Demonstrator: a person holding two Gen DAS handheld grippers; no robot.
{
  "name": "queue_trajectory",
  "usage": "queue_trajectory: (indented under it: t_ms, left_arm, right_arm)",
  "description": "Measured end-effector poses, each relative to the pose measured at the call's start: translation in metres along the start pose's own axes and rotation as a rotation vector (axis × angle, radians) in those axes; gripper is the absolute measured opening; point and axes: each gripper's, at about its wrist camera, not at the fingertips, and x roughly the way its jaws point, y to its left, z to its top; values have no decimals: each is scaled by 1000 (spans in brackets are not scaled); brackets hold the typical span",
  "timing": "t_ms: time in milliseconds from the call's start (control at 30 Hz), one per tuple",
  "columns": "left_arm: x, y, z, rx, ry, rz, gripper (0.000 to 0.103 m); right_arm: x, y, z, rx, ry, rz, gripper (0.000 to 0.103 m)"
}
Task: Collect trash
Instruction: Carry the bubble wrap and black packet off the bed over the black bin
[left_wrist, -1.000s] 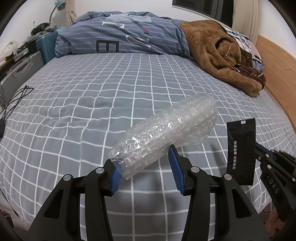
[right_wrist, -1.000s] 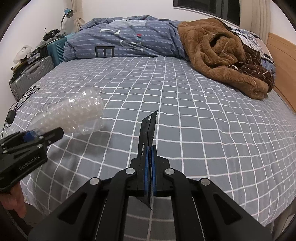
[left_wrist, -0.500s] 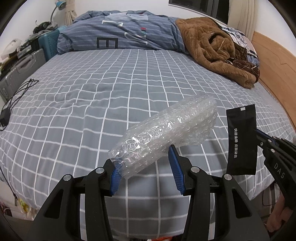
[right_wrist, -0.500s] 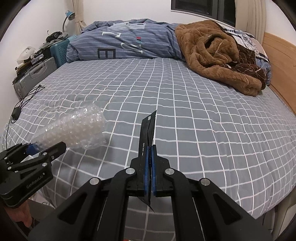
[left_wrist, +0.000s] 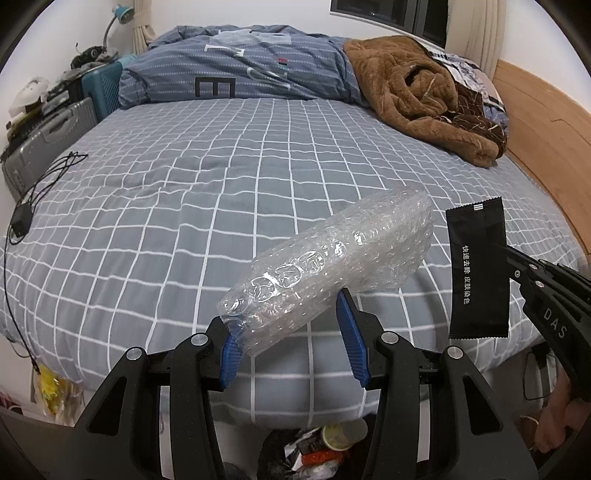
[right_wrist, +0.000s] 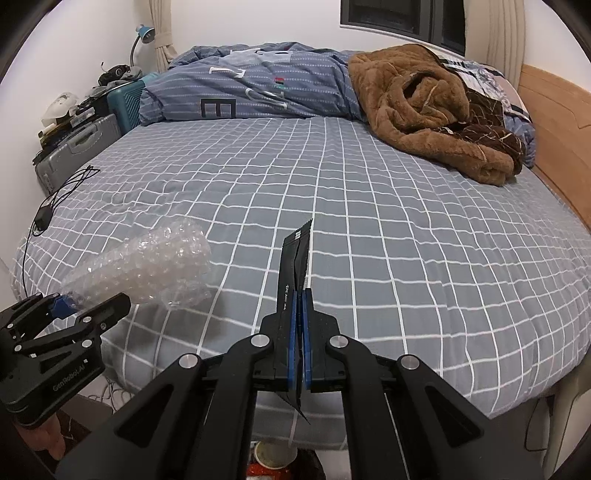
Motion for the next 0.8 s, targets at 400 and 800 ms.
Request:
queue_trajectory:
  t_ms: [400, 800]
  left_arm:
    - [-27, -4, -29, -4, 1, -20, 46]
    - [-46, -14, -63, 14, 21, -42, 46]
  right_arm:
    - [-28, 0, -32, -8, 3, -11, 3]
    - [-51, 1, -65, -10, 28, -11, 3]
